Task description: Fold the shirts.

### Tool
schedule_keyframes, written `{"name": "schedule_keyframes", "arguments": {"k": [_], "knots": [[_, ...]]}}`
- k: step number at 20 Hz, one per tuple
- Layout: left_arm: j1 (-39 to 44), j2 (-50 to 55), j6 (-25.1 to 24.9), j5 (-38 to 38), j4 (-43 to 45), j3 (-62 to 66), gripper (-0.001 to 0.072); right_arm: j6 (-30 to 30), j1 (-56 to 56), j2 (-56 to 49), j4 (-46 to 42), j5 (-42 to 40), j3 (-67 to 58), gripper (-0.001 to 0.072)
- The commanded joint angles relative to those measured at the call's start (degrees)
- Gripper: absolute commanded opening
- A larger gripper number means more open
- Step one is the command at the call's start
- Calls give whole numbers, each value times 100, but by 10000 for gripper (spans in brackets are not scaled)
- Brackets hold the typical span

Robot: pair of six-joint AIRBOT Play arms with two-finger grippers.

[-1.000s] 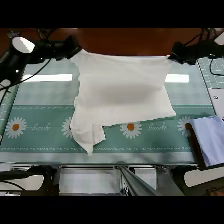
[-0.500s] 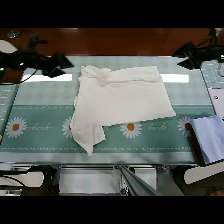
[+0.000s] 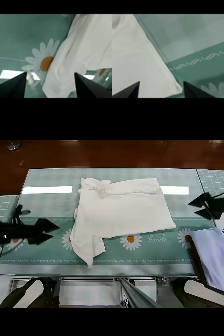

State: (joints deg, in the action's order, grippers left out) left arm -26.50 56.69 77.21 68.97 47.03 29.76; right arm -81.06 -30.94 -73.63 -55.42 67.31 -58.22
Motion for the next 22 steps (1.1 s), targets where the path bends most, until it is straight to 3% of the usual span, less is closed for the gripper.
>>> {"name": "schedule_keyframes", "arguments": {"k": [1, 5, 9, 14, 15, 16, 17, 19, 22], "knots": [[-177, -776, -262, -542, -1130, -1547, 700, 743, -72, 656, 1121, -503, 1368, 617], [254, -704, -914, -1231, -1928, -1727, 699, 1021, -74, 706, 1246, -216, 1443, 617], [1010, -372, -929, -2184, -2212, -1725, 698, 1027, -74, 706, 1241, -50, 1443, 617], [1475, 72, -1019, -2439, -2354, -1593, 671, 1021, -74, 706, 1246, -4, 1443, 617], [1593, 168, -1054, -2433, -2352, -1578, 546, 1014, -74, 708, 1248, -20, 1443, 617], [1661, 247, -1270, -2343, -2352, -1552, 228, 997, -79, 708, 1248, -28, 1440, 617], [1646, 275, -1528, -2212, -2352, -1510, 28, 990, -111, 708, 1182, -31, 1414, 617], [1469, 273, -1742, -1827, -2350, -1353, 24, 909, -280, 719, 929, -13, 1388, 617], [1193, 254, -1808, -1412, -2350, -1016, 24, 175, -358, 717, -568, 374, 1508, 617]]}}
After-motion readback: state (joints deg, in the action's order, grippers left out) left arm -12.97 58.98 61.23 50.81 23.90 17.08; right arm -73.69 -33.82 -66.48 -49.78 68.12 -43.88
